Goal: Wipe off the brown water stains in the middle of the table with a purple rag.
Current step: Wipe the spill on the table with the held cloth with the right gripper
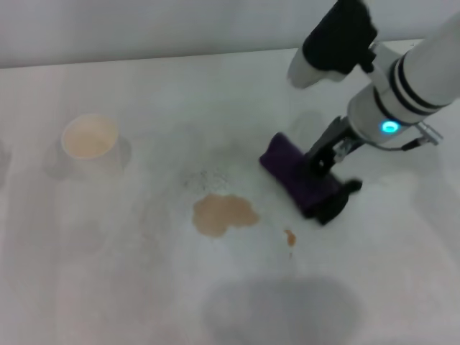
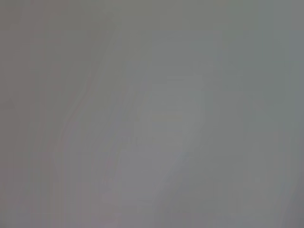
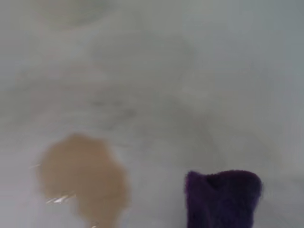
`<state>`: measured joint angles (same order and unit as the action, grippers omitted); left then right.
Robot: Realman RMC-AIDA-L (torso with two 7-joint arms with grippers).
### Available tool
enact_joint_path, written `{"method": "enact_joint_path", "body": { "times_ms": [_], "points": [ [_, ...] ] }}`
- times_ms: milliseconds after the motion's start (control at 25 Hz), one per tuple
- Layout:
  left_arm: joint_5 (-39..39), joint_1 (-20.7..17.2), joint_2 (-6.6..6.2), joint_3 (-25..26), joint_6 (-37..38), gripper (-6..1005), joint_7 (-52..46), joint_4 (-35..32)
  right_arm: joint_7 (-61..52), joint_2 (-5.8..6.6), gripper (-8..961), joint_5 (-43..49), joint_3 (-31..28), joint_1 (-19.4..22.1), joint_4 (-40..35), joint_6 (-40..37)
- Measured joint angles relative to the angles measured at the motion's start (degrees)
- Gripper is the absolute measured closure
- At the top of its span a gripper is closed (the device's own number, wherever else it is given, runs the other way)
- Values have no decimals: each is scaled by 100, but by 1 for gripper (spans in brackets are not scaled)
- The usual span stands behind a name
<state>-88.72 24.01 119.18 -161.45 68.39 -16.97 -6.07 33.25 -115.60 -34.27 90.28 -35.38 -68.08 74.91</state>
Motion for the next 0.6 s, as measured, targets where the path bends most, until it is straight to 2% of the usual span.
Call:
{"method": "enact_joint_path", "body": {
  "times_ms": [320,600],
  "points": [
    [-5,57,0,-1,1,115,-34,-15,314,-18,864,-313,582,-221,391,143],
    [-6,94,0,0,26,116,-93,-6,606,-32,865,-979,1167,-418,762,308]
  ]
}}
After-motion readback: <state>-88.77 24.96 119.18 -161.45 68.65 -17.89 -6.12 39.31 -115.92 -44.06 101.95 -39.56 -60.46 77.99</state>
